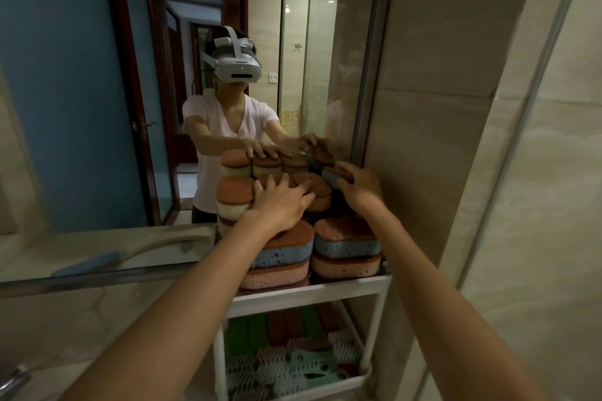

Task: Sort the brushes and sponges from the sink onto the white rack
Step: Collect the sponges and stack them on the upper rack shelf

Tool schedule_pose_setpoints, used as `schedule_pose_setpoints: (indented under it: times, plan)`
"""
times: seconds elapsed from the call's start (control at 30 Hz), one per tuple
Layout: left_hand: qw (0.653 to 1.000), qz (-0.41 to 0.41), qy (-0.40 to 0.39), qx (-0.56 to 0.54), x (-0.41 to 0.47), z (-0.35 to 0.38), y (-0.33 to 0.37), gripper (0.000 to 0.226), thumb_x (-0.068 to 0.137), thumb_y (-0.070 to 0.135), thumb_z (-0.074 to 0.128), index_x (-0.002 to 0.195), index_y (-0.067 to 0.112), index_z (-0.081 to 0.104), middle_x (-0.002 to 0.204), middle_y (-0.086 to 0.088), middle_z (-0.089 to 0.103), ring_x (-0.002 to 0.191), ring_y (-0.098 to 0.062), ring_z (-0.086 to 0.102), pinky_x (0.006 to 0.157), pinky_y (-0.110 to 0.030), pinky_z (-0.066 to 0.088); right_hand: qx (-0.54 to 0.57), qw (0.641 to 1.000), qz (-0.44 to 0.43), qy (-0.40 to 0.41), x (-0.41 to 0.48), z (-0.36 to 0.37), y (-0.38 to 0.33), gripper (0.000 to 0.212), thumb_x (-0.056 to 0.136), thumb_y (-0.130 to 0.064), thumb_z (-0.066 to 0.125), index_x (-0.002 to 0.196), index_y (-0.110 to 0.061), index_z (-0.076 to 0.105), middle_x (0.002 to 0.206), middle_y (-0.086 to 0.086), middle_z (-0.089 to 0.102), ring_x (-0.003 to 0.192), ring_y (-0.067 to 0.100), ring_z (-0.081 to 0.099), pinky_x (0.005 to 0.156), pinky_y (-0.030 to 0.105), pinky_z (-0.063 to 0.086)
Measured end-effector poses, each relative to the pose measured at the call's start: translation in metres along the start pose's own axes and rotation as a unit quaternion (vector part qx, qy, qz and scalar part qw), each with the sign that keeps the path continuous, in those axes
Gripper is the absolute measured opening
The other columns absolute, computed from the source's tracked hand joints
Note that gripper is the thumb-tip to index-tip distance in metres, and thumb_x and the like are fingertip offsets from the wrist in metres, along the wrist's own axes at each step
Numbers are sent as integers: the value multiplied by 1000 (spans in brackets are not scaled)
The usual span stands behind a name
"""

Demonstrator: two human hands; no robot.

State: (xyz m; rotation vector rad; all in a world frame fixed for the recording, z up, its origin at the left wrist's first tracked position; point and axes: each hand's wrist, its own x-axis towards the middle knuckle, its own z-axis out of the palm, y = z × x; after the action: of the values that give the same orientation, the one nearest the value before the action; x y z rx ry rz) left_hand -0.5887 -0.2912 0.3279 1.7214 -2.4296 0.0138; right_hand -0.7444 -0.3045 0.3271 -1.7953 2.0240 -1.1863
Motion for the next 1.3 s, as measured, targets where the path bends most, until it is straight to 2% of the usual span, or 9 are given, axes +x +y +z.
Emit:
schedule_pose_setpoints:
  times: [0.13, 0.57, 0.67, 0.77, 0.87, 0.93, 1.0, 1.13, 1.3]
  plan:
    - [1000, -5, -7, 2, 1, -1, 1, 49, 100, 44, 17, 148, 34, 19, 158, -12, 11, 144, -41, 8, 114, -57, 7, -49, 999, 5, -22, -2, 8, 1, 37, 96, -25, 46, 132, -32, 51, 141, 12, 36, 128, 32, 40, 108, 36, 36]
    - [998, -22, -56, -24, 3, -10, 2, 49, 100, 43, 17, 149, 33, 15, 159, -11, 6, 145, -39, 3, 115, -55, 4, -223, 963, 15, -153, -20, -8, -21, 50, 96, -28, 29, 145, -37, 23, 157, 4, 16, 143, 34, 12, 119, 48, 10]
    - [993, -10, -41, -108, 6, -19, -3, 48, 101, 39, 19, 148, 29, 20, 157, -13, 19, 144, -37, 14, 115, -54, 8, -186, 978, -34, -85, -31, -10, -28, 47, 93, -21, 34, 139, -25, 39, 148, 9, 37, 139, 33, 27, 116, 43, 20]
    - [975, -15, 80, -206, -1, -30, -13, 41, 100, 30, 23, 134, 16, 42, 139, -19, 46, 130, -36, 40, 110, -51, 25, -67, 991, -108, 30, -54, -6, -49, 38, 90, -10, 42, 127, -9, 53, 129, 14, 55, 119, 30, 50, 96, 35, 41]
    - [944, -37, 173, -278, -27, -39, -34, 37, 99, 21, 26, 120, 8, 54, 125, -17, 57, 116, -32, 52, 99, -41, 42, 1, 982, -170, 83, -86, 14, -80, 35, 88, -8, 46, 121, -8, 58, 123, 13, 56, 113, 28, 53, 93, 34, 43]
    - [931, -69, 206, -295, -54, -38, -56, 36, 99, 18, 27, 119, 10, 57, 120, -9, 59, 111, -24, 54, 90, -31, 42, 59, 974, -201, 89, -111, 40, -100, 31, 86, -5, 49, 113, -6, 63, 116, 14, 60, 106, 27, 57, 88, 29, 43]
    - [923, -109, 215, -299, -83, -30, -86, 36, 98, 15, 29, 116, 10, 60, 117, -9, 61, 109, -23, 55, 86, -28, 39, 113, 965, -222, 80, -139, 71, -118, 27, 83, -1, 50, 105, -4, 66, 107, 14, 64, 98, 25, 59, 80, 17, 41]
    - [899, -205, 211, -323, -145, 11, -159, 34, 94, 9, 34, 112, 5, 63, 118, -17, 64, 112, -31, 58, 95, -35, 45, 167, 963, -211, 18, -199, 144, -145, 28, 76, 2, 50, 96, 0, 69, 96, 17, 69, 89, 29, 63, 73, 21, 38]
    - [855, -322, 176, -367, -233, 86, -244, 35, 92, 16, 37, 102, -3, 65, 108, -25, 67, 102, -36, 62, 91, -44, 49, 204, 964, -81, -152, -269, 246, -153, 26, 81, 6, 50, 97, 0, 70, 98, 17, 72, 91, 28, 65, 77, 21, 42]
